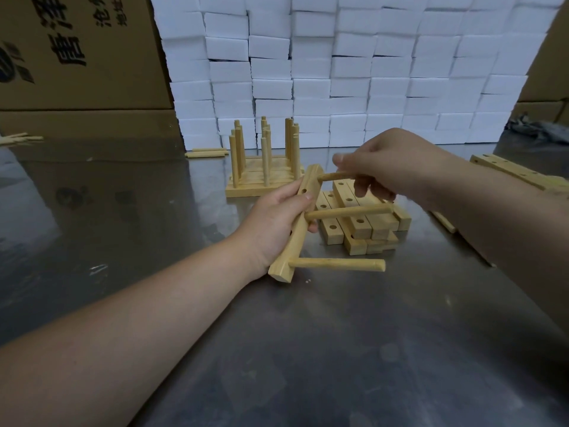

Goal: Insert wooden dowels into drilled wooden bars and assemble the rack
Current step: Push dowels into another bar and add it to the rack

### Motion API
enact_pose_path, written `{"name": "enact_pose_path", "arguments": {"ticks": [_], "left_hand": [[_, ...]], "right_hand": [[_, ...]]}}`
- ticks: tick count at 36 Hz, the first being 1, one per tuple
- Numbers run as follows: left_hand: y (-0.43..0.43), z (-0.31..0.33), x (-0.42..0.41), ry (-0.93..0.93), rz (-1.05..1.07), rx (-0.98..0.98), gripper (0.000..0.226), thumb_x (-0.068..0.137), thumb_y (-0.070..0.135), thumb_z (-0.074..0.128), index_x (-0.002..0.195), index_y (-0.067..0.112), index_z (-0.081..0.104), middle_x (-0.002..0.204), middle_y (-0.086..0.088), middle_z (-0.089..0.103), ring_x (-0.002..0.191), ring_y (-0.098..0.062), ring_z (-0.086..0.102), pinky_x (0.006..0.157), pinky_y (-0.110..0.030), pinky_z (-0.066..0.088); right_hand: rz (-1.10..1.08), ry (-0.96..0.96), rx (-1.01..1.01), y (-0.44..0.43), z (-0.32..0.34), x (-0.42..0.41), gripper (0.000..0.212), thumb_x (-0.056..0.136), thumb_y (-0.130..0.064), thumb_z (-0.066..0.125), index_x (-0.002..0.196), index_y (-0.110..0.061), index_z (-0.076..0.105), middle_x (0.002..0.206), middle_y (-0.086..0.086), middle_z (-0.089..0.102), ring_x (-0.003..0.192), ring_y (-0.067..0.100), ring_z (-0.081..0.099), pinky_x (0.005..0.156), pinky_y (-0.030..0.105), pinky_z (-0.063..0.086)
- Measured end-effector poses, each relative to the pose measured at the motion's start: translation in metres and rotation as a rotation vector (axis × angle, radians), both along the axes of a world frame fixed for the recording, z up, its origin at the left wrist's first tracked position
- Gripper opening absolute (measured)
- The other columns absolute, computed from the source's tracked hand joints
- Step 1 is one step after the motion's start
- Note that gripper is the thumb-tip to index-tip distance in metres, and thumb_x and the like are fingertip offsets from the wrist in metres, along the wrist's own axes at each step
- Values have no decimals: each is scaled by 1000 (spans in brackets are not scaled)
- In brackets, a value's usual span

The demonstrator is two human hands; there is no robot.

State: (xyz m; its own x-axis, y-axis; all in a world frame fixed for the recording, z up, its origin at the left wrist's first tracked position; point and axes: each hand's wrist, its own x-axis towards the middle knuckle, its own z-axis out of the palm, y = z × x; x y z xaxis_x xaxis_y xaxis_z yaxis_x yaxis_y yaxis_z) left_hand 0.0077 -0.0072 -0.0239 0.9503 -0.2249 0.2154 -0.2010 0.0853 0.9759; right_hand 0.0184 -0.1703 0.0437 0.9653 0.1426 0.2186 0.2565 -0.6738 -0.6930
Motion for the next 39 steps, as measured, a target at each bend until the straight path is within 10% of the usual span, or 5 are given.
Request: {"name": "enact_pose_path", "arguments": {"ticks": [9,14,20,32,39], "left_hand": [[15,2,13,315,-84,-232,26,93,25,38,85,10,58,60,-3,63,34,-10,44,42,-18,35],[29,5,19,462,-261,-348,40,81,26,35,83,6,70,68,-4,64,33,-8,40,41,-15,36],[37,7,22,528,-429,-309,44,77,27,38,87,5,76,72,-2,66,33,-5,42,41,-15,37],[42,10,24,615,-545,-325,50,82,32,36,106,4,69,95,-15,71,39,-9,55,46,-18,48],[44,9,34,362,126,-389,51,98,40,26,89,9,66,64,-6,69,46,-16,61,47,-18,47]], "right_hand": [[-34,-30,392,-10,10,8,37,91,-43,44,86,-14,66,67,2,71,52,15,62,56,29,48],[66,-80,126,-7,-5,9,27,83,-7,58,102,-26,61,91,-11,69,86,21,66,77,37,54],[253,-14,-131,1,-15,4,62,80,-29,68,137,-27,42,116,-17,53,109,2,52,96,23,39],[258,-50,-49,-3,-17,6,4,79,-37,67,76,-35,69,69,-23,67,65,-12,58,51,0,38],[55,-72,48,-16,-17,18,14,84,-37,62,77,-29,70,61,-11,63,47,-3,50,45,14,35]]}}
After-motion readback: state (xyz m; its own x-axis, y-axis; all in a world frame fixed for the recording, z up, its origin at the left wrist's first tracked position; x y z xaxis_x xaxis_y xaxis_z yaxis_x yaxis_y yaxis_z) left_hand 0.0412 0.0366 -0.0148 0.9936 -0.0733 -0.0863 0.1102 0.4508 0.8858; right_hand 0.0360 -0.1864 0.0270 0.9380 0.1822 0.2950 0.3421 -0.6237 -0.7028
